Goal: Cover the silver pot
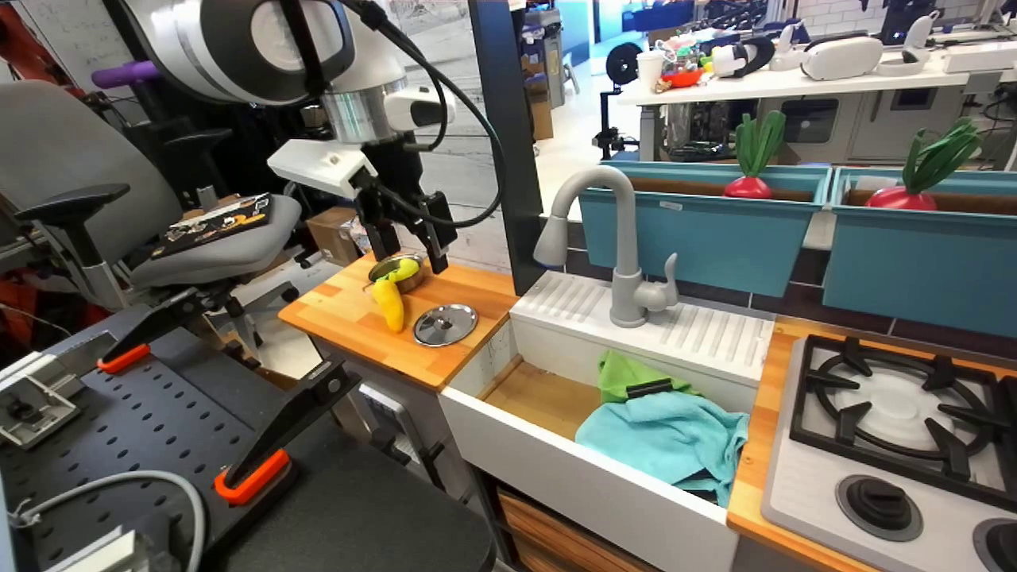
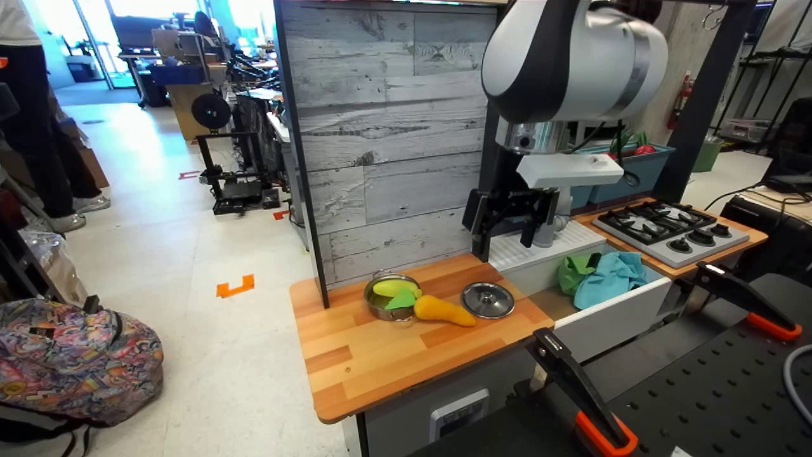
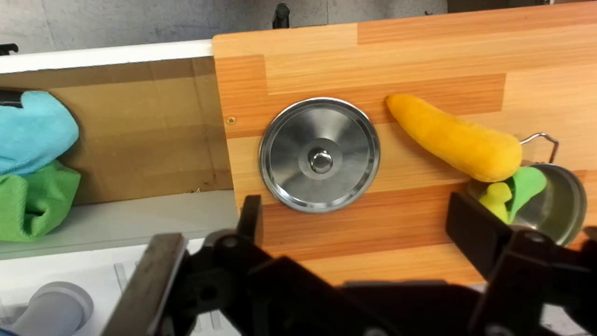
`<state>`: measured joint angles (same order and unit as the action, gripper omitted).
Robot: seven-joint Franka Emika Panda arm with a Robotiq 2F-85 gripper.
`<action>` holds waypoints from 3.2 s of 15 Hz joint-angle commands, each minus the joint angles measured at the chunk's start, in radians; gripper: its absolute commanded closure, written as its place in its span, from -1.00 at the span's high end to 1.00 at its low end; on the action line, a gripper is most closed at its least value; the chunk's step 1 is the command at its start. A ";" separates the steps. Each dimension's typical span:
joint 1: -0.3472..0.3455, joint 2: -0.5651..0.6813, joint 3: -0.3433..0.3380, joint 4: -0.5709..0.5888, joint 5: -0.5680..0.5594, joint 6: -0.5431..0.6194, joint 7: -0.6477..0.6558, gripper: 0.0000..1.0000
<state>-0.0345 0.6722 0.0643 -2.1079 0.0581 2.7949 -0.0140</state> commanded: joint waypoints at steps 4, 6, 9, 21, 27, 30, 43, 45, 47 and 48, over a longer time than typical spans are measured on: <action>-0.051 0.161 0.036 0.139 0.036 0.012 -0.029 1.00; -0.043 0.196 0.030 0.169 0.030 0.008 -0.021 1.00; -0.028 0.244 0.018 0.207 0.020 -0.005 -0.013 1.00; -0.009 0.338 0.006 0.298 0.006 -0.015 -0.009 -0.33; -0.026 0.312 0.023 0.296 0.012 -0.004 -0.022 -0.99; -0.027 0.280 0.028 0.264 0.016 0.009 -0.020 -0.90; 0.012 0.123 0.082 0.174 0.016 0.005 -0.021 -0.90; 0.031 0.131 0.087 0.188 0.014 -0.001 -0.015 -0.90; 0.052 0.141 0.085 0.203 0.011 -0.007 -0.010 -0.90; 0.060 0.145 0.086 0.209 0.010 -0.008 -0.010 -0.90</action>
<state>0.0031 0.8150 0.1497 -1.9178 0.0692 2.8030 -0.0215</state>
